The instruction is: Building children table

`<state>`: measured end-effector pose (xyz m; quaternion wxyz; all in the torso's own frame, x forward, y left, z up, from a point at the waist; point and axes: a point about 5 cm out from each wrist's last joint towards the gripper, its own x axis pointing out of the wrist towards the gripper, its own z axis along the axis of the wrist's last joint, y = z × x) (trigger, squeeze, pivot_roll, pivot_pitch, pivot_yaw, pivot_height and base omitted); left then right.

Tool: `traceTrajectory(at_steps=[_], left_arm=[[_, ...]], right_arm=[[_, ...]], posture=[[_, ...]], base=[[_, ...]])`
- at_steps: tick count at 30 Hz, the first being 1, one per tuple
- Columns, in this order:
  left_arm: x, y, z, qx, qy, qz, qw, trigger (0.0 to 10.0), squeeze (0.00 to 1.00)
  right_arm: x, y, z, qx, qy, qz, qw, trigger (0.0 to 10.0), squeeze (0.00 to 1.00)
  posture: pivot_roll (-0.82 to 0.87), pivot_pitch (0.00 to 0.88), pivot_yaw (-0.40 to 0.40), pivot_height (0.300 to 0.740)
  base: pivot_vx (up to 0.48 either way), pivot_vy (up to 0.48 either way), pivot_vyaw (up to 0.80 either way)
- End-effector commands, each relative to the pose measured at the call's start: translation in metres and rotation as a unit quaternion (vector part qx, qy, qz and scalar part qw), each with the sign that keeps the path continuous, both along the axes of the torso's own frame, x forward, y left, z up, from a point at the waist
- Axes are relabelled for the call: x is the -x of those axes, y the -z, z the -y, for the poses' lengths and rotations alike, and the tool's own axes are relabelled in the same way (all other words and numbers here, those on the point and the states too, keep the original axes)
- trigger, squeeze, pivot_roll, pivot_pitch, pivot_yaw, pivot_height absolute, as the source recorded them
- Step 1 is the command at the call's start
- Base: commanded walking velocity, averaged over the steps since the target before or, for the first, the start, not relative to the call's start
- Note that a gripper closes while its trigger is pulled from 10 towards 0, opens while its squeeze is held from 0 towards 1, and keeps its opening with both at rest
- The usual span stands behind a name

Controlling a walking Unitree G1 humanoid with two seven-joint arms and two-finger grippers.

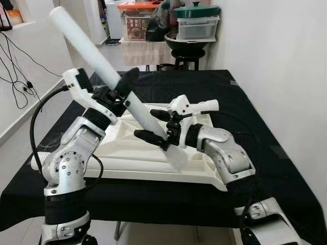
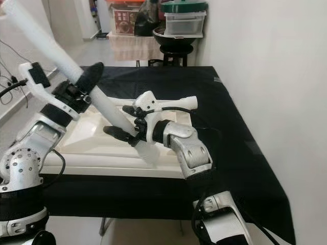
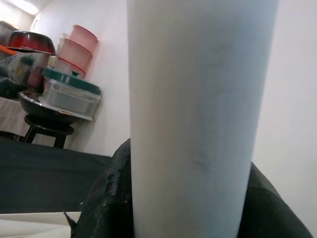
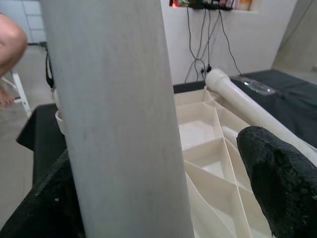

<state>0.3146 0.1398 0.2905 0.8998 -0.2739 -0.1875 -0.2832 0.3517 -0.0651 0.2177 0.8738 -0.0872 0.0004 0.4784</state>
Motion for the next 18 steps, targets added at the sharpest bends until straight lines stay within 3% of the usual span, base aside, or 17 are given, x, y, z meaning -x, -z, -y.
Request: traceTrajectory(at_steps=[1,18], left_arm=[[0.002,-0.008,0.010,-0.012,0.029,0.027,0.999,0.0,0.00],[-0.001,-0.018,0.031,-0.036,0.048,0.065,0.996,0.0,0.00]], right_arm=[[-0.002,0.003,-0.006,0.010,0.006,-0.003,1.000,10.0,0.00],[-0.012,0.034,-0.022,0.064,0.081,-0.078,0.992,10.0,0.00]], posture=[[0.01,0.000,0.021,0.740],[0.01,0.000,0.027,0.740]], base=[[0.000,0.000,0.00],[0.000,0.000,0.00]])
